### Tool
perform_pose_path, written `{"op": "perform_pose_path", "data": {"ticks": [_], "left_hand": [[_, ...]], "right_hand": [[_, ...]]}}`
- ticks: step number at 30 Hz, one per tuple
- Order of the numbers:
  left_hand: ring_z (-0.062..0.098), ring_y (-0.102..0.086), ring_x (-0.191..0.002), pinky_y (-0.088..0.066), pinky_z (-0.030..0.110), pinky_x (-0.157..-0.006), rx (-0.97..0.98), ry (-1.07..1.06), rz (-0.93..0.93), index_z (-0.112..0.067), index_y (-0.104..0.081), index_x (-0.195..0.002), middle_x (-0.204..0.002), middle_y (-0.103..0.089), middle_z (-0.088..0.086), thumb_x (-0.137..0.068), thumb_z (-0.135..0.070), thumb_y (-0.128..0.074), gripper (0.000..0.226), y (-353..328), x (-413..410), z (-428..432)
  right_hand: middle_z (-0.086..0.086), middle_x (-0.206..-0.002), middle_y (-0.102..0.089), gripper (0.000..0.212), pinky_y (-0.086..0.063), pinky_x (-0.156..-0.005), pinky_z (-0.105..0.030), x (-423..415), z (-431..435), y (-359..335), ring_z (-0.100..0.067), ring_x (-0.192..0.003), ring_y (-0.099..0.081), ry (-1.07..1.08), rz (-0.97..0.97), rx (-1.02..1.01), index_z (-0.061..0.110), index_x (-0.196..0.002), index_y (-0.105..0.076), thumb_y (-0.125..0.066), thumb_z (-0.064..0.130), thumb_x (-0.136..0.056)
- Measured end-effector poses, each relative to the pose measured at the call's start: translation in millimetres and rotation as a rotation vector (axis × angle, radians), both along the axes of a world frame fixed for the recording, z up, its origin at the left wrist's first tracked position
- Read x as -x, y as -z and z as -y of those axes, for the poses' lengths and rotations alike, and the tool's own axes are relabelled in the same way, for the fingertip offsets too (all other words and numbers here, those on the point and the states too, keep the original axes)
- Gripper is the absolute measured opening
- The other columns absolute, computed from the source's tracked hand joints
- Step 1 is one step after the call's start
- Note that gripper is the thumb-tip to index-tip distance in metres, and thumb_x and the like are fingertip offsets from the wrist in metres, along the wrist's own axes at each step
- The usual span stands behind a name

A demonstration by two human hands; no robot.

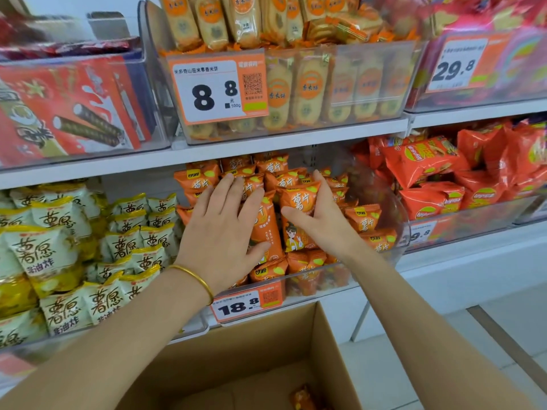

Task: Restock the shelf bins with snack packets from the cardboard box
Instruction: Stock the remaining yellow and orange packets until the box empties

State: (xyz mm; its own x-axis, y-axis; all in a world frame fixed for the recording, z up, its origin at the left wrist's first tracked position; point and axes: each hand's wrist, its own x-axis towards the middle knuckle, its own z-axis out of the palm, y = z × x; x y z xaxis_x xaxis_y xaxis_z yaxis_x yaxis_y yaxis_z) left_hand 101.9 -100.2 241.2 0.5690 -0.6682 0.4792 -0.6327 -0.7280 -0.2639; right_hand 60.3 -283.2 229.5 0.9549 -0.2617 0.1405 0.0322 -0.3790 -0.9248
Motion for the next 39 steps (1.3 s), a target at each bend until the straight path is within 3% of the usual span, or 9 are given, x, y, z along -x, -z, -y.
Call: {"op": "perform_pose_path", "data": {"ticks": [6,9,14,17,20,22,24,29,39], "left_hand": [[0.041,-0.044,-0.129,-0.032,0.053,-0.106,-0.003,0.006,0.002,-0.001,-0.049,-0.133,-0.132,-0.052,0.026,-0.069,-0.050,-0.069,0.082,1.8,-0.9,1.3],[0.040,-0.041,-0.131,-0.026,0.050,-0.109,-0.010,0.001,-0.011,-0.001,-0.047,-0.134,-0.135,-0.049,0.026,-0.070,-0.050,-0.070,0.084,2.0,-1.7,1.7],[0.040,-0.038,-0.133,-0.020,0.050,-0.112,0.005,0.021,-0.014,0.001,-0.046,-0.136,-0.139,-0.045,0.025,-0.072,-0.049,-0.070,0.084,-1.5,1.2,-0.7],[0.039,-0.034,-0.136,-0.020,0.050,-0.114,0.013,0.034,0.000,0.002,-0.044,-0.137,-0.142,-0.042,0.024,-0.075,-0.048,-0.068,0.083,-3.9,5.3,-1.0],[0.038,-0.033,-0.137,-0.020,0.050,-0.114,0.040,0.054,0.016,0.003,-0.043,-0.137,-0.143,-0.041,0.024,-0.078,-0.045,-0.065,0.079,-5.8,11.7,-2.5],[0.038,-0.033,-0.137,-0.021,0.050,-0.114,0.063,0.073,0.022,0.003,-0.043,-0.137,-0.144,-0.040,0.024,-0.079,-0.043,-0.062,0.076,-4.7,16.5,-6.1],[0.038,-0.033,-0.137,-0.022,0.051,-0.114,0.073,0.084,0.031,0.003,-0.044,-0.136,-0.144,-0.040,0.024,-0.079,-0.039,-0.064,0.074,-1.9,20.1,-11.8],[0.038,-0.029,-0.139,-0.023,0.057,-0.112,0.008,0.044,0.081,-0.002,-0.041,-0.139,-0.147,-0.036,0.023,-0.079,-0.043,-0.066,0.077,2.2,20.9,-23.9],[0.040,-0.022,-0.141,-0.015,0.061,-0.113,-0.095,0.024,0.107,-0.019,-0.023,-0.149,-0.152,-0.026,0.022,-0.068,-0.050,-0.076,0.101,20.3,3.5,-11.3]], "right_hand": [[0.000,-0.121,-0.057,0.089,-0.043,-0.104,-0.037,-11.4,-0.2,1.1,-0.017,-0.114,-0.055,-0.025,-0.027,0.060,0.014,-0.152,-0.002,-0.064,0.030,-0.090],[0.000,-0.129,-0.053,0.090,-0.042,-0.105,-0.041,-12.0,-4.3,4.6,-0.016,-0.120,-0.052,-0.005,-0.013,0.078,0.015,-0.151,-0.007,-0.068,0.032,-0.086],[0.002,-0.149,-0.036,0.116,-0.035,-0.112,-0.039,-3.3,0.2,1.9,-0.014,-0.135,-0.038,0.022,-0.018,0.104,0.018,-0.153,0.002,-0.080,0.038,-0.074],[0.012,-0.143,-0.034,0.114,-0.034,-0.106,-0.024,5.6,1.4,1.1,-0.004,-0.130,-0.036,0.034,-0.023,0.110,0.016,-0.153,0.001,-0.080,0.032,-0.075],[0.006,-0.150,-0.034,0.115,-0.034,-0.110,-0.029,14.6,3.6,4.6,-0.010,-0.135,-0.037,0.059,-0.033,0.114,0.017,-0.154,0.000,-0.082,0.032,-0.073],[0.008,-0.149,-0.035,0.112,-0.035,-0.111,-0.032,21.1,4.4,4.7,-0.010,-0.136,-0.036,0.074,-0.030,0.121,0.017,-0.153,-0.005,-0.082,0.032,-0.073],[0.018,-0.134,-0.041,0.100,-0.037,-0.104,-0.025,25.4,4.1,4.3,-0.004,-0.126,-0.040,0.094,-0.035,0.138,0.015,-0.151,-0.014,-0.079,0.027,-0.077],[-0.004,-0.142,-0.046,0.087,-0.042,-0.106,-0.043,20.5,-3.3,9.1,-0.022,-0.130,-0.044,0.205,-0.033,0.318,0.011,-0.146,-0.030,-0.078,0.033,-0.077],[-0.006,-0.150,-0.036,0.084,-0.029,-0.112,-0.031,20.3,-16.2,15.5,-0.019,-0.139,-0.032,0.218,0.068,0.394,0.009,-0.150,-0.021,-0.072,0.023,-0.085]]}}
